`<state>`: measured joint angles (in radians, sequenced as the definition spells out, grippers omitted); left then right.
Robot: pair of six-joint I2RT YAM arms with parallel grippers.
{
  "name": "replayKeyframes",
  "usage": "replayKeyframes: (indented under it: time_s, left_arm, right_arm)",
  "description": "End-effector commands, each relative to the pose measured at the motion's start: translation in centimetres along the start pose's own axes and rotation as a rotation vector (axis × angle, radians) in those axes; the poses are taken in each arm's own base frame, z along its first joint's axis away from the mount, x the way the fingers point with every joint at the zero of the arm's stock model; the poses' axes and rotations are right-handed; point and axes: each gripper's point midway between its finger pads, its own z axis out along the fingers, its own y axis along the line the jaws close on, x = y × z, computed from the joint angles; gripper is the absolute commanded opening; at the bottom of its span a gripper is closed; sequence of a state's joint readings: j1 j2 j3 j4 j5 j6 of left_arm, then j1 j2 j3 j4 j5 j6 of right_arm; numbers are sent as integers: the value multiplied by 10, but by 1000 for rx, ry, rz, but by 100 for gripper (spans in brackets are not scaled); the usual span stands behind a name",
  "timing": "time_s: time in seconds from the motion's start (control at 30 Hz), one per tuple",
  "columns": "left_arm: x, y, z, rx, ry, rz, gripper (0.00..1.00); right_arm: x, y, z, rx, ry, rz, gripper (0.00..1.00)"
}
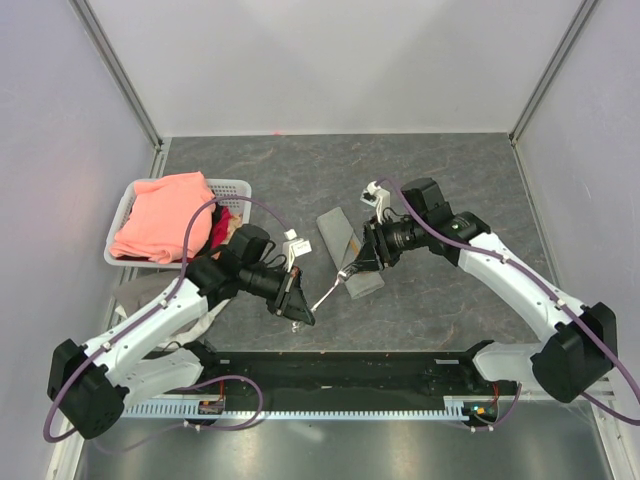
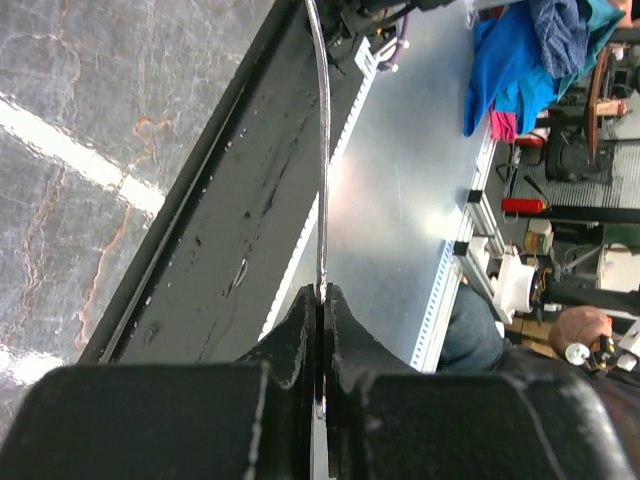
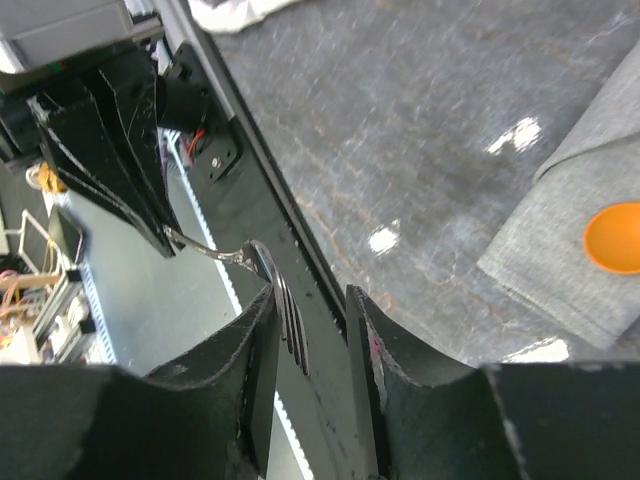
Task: Fold the napkin into a case and place the utensils inside
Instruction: Pass from the left arm to the right
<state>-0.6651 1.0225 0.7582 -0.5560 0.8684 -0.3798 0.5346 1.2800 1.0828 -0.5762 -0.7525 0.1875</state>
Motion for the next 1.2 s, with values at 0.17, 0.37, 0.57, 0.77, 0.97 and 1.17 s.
replayKeyframes:
  time_s: [0.17,0.37,0.57,0.77,0.97,1.17]
  left_arm:
    - [-2,-18,-5,78,39,81,2]
    - [3,-16,-4,79,64,75,2]
    - [11,-13,0,75,111,51,2]
    - [6,-15,-2,61,97,73,2]
    - [1,-18,-4,60,88,90,2]
    - [-10,-8,-8,-46,35,81,22]
  right_arm:
    - [4,17,3,-101,53,-36,36]
    - [5,18,6,-102,62,-38,36]
    - [5,18,8,-95,87,-43,37]
    - [22,31,17,-159,147,-50,23]
    - [28,32,18,-154,155,-54,11]
    - [24,25,16,-72,109,-26,0]
